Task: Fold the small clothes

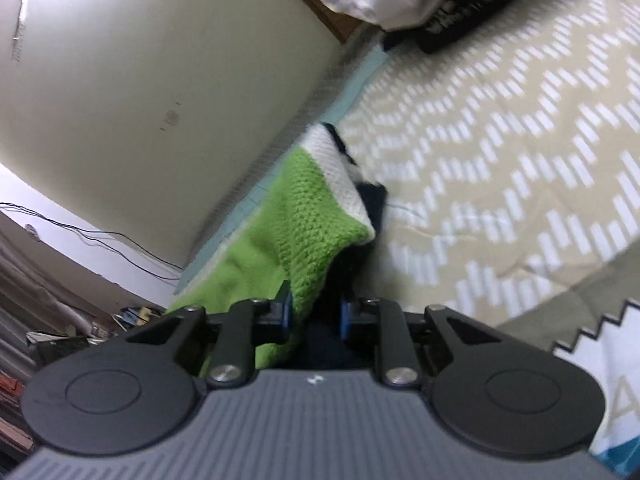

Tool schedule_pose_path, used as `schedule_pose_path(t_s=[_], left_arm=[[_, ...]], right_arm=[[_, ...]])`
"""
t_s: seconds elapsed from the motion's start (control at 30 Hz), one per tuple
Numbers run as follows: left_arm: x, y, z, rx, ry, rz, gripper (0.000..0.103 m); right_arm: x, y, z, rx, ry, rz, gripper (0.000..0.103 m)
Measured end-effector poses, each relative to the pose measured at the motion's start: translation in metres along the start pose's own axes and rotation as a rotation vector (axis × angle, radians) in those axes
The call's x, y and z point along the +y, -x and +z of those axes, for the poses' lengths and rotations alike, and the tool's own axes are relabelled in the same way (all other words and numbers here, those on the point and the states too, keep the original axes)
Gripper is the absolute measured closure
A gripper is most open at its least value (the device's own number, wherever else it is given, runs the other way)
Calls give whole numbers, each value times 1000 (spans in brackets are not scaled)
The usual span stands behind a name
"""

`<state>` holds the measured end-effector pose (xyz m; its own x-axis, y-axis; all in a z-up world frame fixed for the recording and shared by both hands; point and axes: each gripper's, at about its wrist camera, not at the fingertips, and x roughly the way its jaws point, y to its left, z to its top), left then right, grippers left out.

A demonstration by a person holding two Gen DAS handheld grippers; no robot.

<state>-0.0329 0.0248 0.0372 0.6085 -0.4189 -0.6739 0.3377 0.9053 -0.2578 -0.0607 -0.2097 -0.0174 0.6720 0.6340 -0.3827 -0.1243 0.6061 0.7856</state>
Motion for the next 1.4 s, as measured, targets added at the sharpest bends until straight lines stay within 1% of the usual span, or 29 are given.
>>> schedule_pose_path(t_s=[0.07,0.1,0.13,0.17,0.2,0.23,0.33,0.43,0.5,0.63,0.7,0.77,0.8,0.83,0.87,0.9,0.93,1.0,1.07,1.1,1.13,1.2,1.23,1.3,1.4], left_arm=[[1,1,1,0,4,-4,87],[1,2,1,1,9,-10,85],[2,4,1,4,16,-21,79],[5,8,2,7,29,-40,76],[9,14,2,-3,49,-57,68],[15,23,2,-30,68,-59,59],[40,59,-5,-140,147,-37,51],[78,95,-17,-219,281,-35,47],[98,114,-25,-253,344,-7,47],[124,141,-39,-305,412,52,47],[133,148,-42,-321,437,64,46],[139,149,-43,-326,456,66,45],[141,149,-44,-326,460,67,44],[142,149,-45,-323,463,64,43],[143,146,-45,-317,466,60,42],[144,144,-44,-307,466,53,42],[143,141,-41,-299,460,47,41],[143,139,-39,-289,438,34,39],[137,137,-34,-289,408,19,35],[134,136,-30,-293,392,15,30],[130,135,-25,-299,373,15,27],[120,132,-17,-303,335,35,27],[117,129,-13,-303,317,53,27],[111,123,-5,-297,287,78,29],[112,113,1,-276,266,127,35]], right_arm=[[25,5,3,-13,62,57,80],[40,6,4,-11,104,71,80],[57,4,4,-7,153,79,80],[71,1,3,0,194,86,80],[85,-3,1,12,230,95,80],[100,-10,-1,28,266,106,80],[132,-31,-11,77,365,117,80],[158,-61,-24,136,439,128,80],[172,-82,-35,183,477,141,80],[201,-126,-62,275,562,159,81],[213,-147,-75,326,600,158,82],[222,-169,-92,390,634,135,82],[221,-183,-101,427,661,115,79],[221,-199,-110,482,695,92,77],[218,-208,-116,494,678,128,77],[216,-213,-117,483,666,158,74],[217,-212,-116,495,657,165,71],[218,-204,-114,517,658,206,53],[220,-192,-118,524,688,243,53],[220,-182,-118,522,708,265,53],[222,-175,-119,514,724,287,53],[219,-160,-118,486,735,329,53],[215,-146,-110,445,737,339,54],[211,-132,-99,350,740,314,60],[202,-123,-74,223,695,234,62]])
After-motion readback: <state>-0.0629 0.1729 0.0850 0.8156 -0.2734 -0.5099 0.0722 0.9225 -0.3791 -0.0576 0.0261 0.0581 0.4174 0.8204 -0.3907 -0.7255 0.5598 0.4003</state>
